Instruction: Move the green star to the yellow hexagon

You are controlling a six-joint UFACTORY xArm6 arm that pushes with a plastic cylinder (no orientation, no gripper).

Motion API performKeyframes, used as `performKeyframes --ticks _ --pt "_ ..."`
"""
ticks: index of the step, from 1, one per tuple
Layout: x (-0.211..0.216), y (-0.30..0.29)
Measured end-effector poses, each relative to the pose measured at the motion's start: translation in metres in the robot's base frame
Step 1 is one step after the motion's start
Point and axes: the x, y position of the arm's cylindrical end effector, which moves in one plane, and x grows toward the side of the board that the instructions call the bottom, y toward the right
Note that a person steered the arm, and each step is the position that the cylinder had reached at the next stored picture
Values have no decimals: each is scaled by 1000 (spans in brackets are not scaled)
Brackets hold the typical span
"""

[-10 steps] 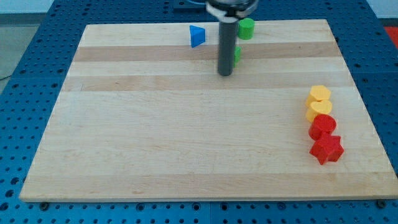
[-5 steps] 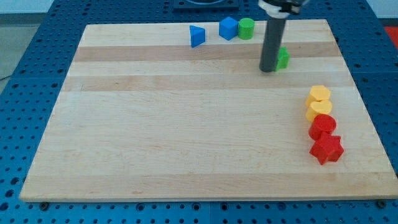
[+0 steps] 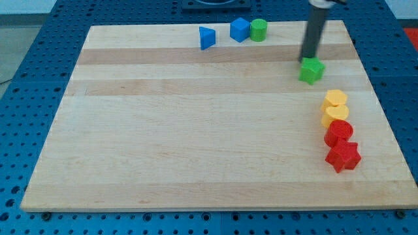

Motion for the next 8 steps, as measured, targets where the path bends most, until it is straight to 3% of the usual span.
performKeyframes --ticks 1,2,4,8 --pt "19 12" --pt "-9 -5" --pt "-13 -79" --pt "27 0"
